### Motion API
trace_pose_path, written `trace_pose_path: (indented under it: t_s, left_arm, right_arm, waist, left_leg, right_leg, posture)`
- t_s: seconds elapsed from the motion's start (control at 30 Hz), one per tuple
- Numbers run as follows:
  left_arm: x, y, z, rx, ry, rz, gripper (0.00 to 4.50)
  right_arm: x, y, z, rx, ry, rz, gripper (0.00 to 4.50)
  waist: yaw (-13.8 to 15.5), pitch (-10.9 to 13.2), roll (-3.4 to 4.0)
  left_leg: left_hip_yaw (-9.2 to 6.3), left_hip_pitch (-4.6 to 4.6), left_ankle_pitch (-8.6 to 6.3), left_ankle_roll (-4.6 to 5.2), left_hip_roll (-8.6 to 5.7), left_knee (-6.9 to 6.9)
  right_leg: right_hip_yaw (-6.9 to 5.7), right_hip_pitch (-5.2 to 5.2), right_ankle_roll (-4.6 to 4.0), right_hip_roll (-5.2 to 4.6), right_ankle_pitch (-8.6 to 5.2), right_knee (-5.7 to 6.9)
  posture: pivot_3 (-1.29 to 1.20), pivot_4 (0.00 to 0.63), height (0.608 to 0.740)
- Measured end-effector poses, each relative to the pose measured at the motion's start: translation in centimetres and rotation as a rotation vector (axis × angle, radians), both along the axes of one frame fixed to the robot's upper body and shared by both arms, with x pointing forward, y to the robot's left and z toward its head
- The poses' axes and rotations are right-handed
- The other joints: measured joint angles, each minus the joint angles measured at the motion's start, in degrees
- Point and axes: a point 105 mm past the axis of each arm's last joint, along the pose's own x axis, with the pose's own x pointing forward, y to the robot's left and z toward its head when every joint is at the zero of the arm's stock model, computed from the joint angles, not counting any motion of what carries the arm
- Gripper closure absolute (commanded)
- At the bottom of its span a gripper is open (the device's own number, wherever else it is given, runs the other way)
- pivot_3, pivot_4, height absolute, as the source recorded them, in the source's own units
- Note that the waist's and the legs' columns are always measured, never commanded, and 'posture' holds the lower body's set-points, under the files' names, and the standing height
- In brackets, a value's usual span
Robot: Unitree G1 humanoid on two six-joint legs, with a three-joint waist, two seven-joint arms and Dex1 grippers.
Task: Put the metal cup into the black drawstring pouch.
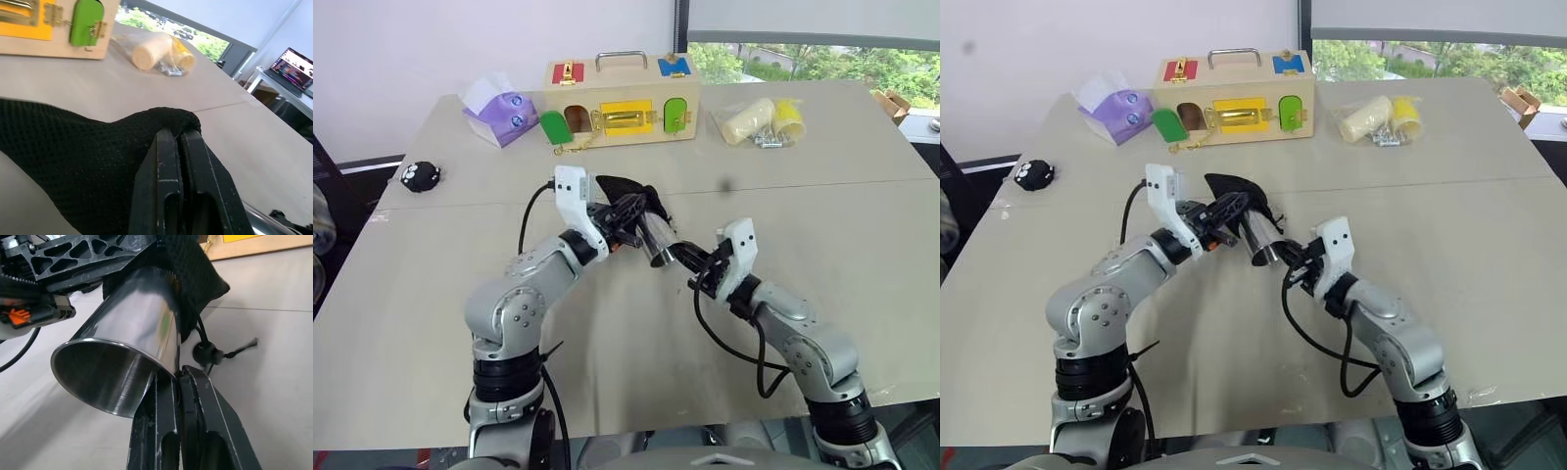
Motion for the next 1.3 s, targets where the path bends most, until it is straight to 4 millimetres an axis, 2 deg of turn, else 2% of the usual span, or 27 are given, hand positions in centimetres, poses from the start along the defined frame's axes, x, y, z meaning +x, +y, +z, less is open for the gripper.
trace_pose_path:
  t_s: [0.33,0.47,0.67,0.7,0.73,0.77,0.83,0.9,0.97,1.07,1.2,1.3]
  left_arm:
    - [-2.3,-2.0,-0.1,-0.015,-0.008,-0.143,4.44]
    - [-2.8,-2.8,-0.6,-0.022,0.016,-0.182,4.44]
    - [-2.8,-2.9,-0.7,-0.023,0.025,-0.179,4.44]
    - [-2.7,-2.9,-0.6,-0.023,0.024,-0.177,4.5]
    - [-2.7,-2.9,-0.7,-0.023,0.024,-0.177,4.5]
    - [-2.6,-2.9,-0.7,-0.026,0.026,-0.171,4.5]
    - [-2.1,-2.5,-0.7,-0.035,0.033,-0.144,4.5]
    - [-1.1,-1.9,-0.3,-0.064,0.025,-0.091,4.5]
    - [0.1,-0.8,0.4,-0.071,0.009,-0.012,4.5]
    - [1.4,0.7,-0.5,-0.084,0.054,0.079,4.5]
    - [2.1,1.7,-1.1,-0.089,0.075,0.126,4.5]
    - [2.2,1.4,-0.8,-0.097,0.067,0.117,4.5]
  right_arm:
    - [3.8,0.7,1.4,0.144,0.094,-0.17,4.5]
    - [5.4,1.8,2.6,0.24,0.15,-0.207,4.5]
    - [6.9,0.1,1.5,0.341,0.27,-0.28,4.5]
    - [6.9,0.0,1.7,0.368,0.279,-0.276,3.85]
    - [6.9,0.1,1.9,0.381,0.281,-0.269,3.53]
    - [6.7,0.4,2.0,0.382,0.279,-0.25,2.96]
    - [6.5,1.0,2.3,0.37,0.272,-0.216,2.18]
    - [5.9,1.4,2.9,0.303,0.215,-0.183,1.28]
    - [4.8,0.9,3.6,0.189,0.111,-0.123,1.28]
    - [2.6,-0.4,3.5,0.006,-0.038,-0.025,1.28]
    - [0.5,-1.9,3.4,-0.045,-0.166,0.046,1.28]
    - [0.3,-3.1,3.4,-0.102,-0.263,0.019,1.28]
  waist:
    - [0.0,0.0,0.01]
    - [-0.1,0.0,0.01]
    - [-0.1,0.0,0.03]
    - [-0.2,0.0,0.03]
    - [-0.3,0.0,0.03]
    - [-0.4,0.0,0.03]
    - [-0.5,0.0,0.04]
    - [-0.4,0.0,0.04]
    - [0.0,0.0,0.04]
    - [0.0,0.0,0.01]
    - [-0.1,0.0,-0.01]
    - [-0.1,0.0,-0.01]
  left_leg:
    - [0.02,0.01,0.01,0.0,0.01,-0.01]
    - [-0.01,0.02,0.04,-0.06,0.06,-0.08]
    - [0.02,0.01,0.05,-0.07,0.05,-0.1]
    - [0.03,0.02,0.05,-0.07,0.07,-0.12]
    - [0.03,0.02,0.05,-0.08,0.08,-0.15]
    - [0.03,0.03,0.06,-0.09,0.09,-0.19]
    - [0.03,0.02,0.07,-0.11,0.11,-0.2]
    - [0.01,-0.02,0.09,-0.13,0.11,-0.19]
    - [0.01,-0.01,0.09,-0.14,0.09,-0.14]
    - [0.05,-0.08,0.09,-0.13,0.06,-0.1]
    - [0.05,-0.11,0.09,-0.14,0.11,-0.13]
    - [0.06,-0.06,0.09,-0.14,0.13,-0.13]
  right_leg:
    - [0.02,-0.02,-0.05,0.02,0.03,0.0]
    - [-0.01,-0.05,-0.11,0.07,0.07,0.01]
    - [0.03,-0.06,-0.12,0.07,0.07,-0.02]
    - [0.04,-0.07,-0.12,0.07,0.07,-0.02]
    - [0.04,-0.08,-0.12,0.08,0.07,-0.02]
    - [0.04,-0.11,-0.12,0.08,0.07,-0.01]
    - [0.04,-0.12,-0.12,0.11,0.07,0.0]
    - [0.02,-0.17,-0.14,0.12,0.08,0.02]
    - [-0.01,-0.11,-0.14,0.08,0.09,-0.03]
    - [0.0,-0.09,-0.11,0.04,0.1,-0.15]
    - [0.01,-0.11,-0.1,0.06,0.1,-0.12]
    - [0.01,-0.1,-0.1,0.08,0.11,-0.05]
  posture:
    - [0.0,0.15,0.74]
    - [0.0,0.15,0.74]
    - [0.0,0.15,0.74]
    - [0.0,0.15,0.74]
    - [0.0,0.15,0.74]
    - [0.0,0.15,0.74]
    - [0.0,0.15,0.74]
    - [0.0,0.15,0.74]
    - [0.0,0.15,0.74]
    - [0.0,0.15,0.74]
    - [0.0,0.15,0.74]
    - [0.0,0.15,0.74]
